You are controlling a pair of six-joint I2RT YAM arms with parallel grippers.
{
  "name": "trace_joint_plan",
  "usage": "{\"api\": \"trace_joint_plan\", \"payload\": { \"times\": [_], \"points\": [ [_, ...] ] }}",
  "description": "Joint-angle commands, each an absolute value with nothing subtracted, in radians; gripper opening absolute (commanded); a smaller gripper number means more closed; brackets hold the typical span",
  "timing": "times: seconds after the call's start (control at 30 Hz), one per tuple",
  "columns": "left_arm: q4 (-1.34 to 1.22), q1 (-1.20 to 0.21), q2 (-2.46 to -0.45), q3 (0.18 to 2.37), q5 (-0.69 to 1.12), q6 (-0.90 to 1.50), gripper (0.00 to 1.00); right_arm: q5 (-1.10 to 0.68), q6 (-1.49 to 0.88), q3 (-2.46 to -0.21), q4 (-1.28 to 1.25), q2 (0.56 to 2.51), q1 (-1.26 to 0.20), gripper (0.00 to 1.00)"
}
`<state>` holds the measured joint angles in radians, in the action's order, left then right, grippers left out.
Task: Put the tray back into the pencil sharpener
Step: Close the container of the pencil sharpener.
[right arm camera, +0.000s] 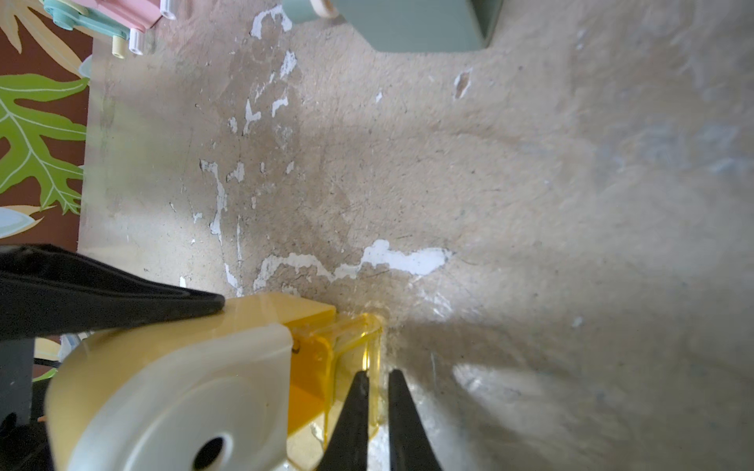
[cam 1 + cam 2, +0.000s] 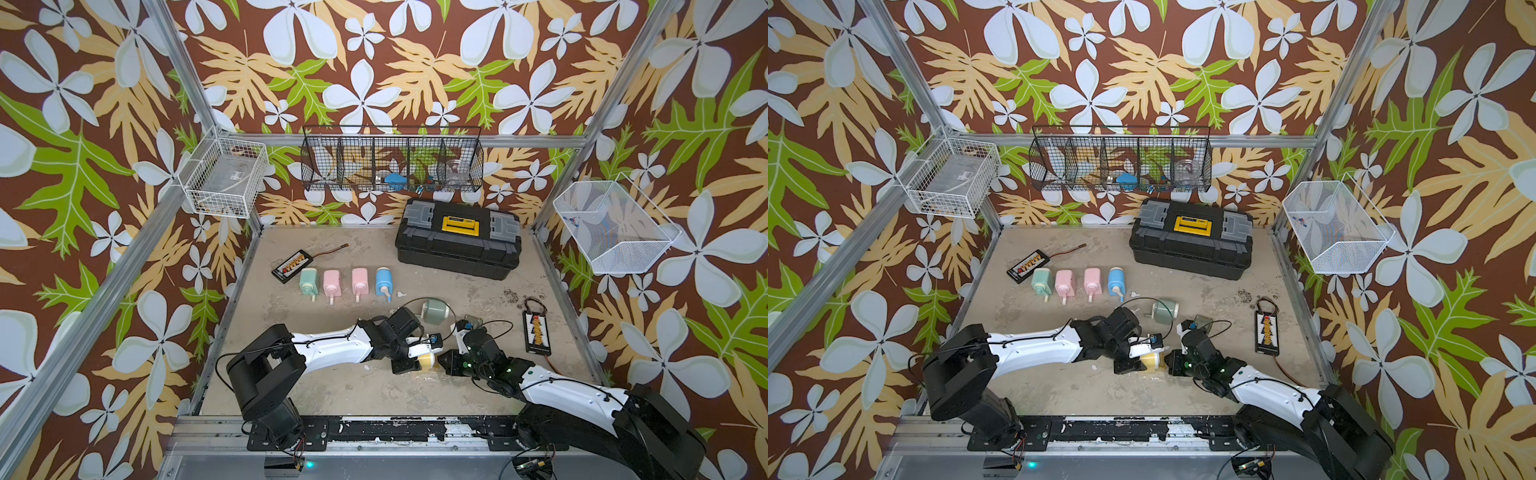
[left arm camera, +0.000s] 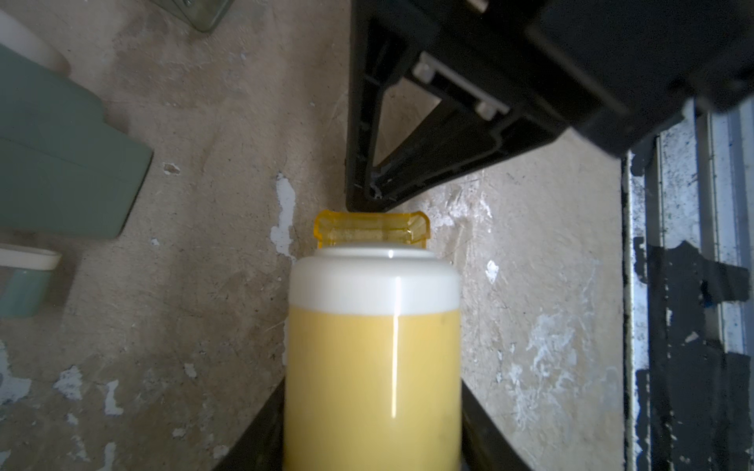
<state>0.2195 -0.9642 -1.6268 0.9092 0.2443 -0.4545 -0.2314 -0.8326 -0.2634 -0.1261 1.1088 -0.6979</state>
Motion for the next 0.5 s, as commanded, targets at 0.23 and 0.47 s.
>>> {"api": "trace_joint_plan", "payload": {
  "times": [0.23, 0.47],
  "points": [
    [0.224, -0.963, -1.623, 0.901, 0.213, -0.461, 0.35, -0.355, -0.822, -0.254, -0.261, 1.153, -0.699, 0.13],
    [0.221, -0.965, -1.621, 0.9, 0.213, -0.46, 0.35, -0.397, -0.843, -0.236, -0.325, 1.177, -0.699, 0.12]
  ]
}}
